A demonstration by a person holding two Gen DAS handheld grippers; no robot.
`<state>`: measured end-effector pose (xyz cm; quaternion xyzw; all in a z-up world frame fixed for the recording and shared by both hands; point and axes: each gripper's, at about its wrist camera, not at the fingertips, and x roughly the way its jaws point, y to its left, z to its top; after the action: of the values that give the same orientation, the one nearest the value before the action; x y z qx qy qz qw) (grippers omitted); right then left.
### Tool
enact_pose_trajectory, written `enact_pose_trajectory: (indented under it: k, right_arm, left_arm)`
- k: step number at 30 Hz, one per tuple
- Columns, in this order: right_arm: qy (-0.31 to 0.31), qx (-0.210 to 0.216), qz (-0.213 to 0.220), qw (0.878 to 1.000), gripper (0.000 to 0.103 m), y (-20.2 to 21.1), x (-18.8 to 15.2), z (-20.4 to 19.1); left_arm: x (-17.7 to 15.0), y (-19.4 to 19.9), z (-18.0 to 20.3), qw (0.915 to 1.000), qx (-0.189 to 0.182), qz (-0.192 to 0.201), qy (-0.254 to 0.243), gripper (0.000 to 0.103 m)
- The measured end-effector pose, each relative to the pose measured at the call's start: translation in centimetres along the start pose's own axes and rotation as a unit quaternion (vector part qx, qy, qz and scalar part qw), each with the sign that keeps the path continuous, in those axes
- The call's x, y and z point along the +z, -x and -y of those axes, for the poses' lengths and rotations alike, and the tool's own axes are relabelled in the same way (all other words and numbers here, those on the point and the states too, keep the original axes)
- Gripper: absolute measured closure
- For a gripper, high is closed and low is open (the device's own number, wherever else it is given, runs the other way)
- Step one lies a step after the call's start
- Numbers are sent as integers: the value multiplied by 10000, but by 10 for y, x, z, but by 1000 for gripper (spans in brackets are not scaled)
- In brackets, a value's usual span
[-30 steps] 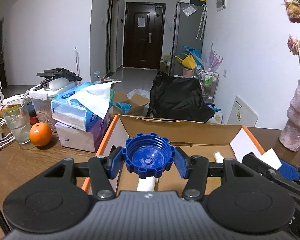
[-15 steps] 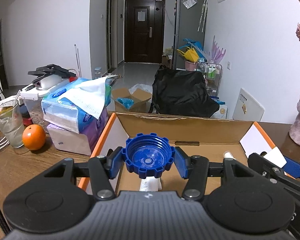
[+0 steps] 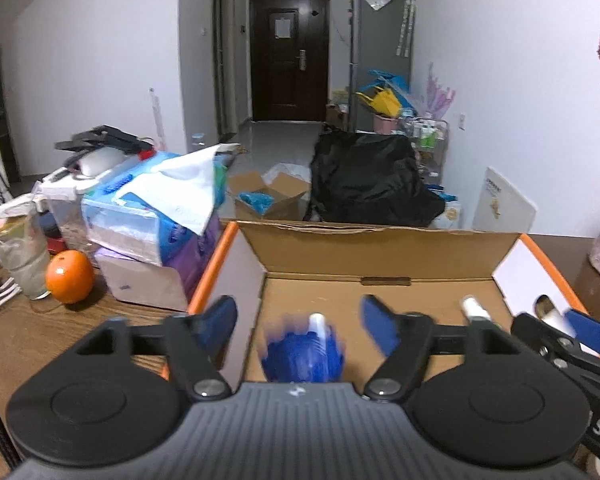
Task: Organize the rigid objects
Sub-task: 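Lower the blue cap and tape roll into the box and open both tools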
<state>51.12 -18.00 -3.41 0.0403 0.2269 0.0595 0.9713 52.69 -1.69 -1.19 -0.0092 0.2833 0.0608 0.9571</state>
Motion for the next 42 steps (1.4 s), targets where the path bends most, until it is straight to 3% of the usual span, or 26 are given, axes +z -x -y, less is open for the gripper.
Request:
enact_pose_trajectory:
  k: [4,8,42]
  right_arm:
    - [-151,-66,-17,9999,25,1,1,4]
    - [-277,-106,134,9995,0,6,2,7]
    - [37,-92,311,9995,0,31,-4,-8]
  left_arm:
    - [0,0,-2,10000,57,7,48,0]
    - [0,-3,-5,9998,90,-101,126,0]
    - [-6,19,-12,9998,120,-9,174,0]
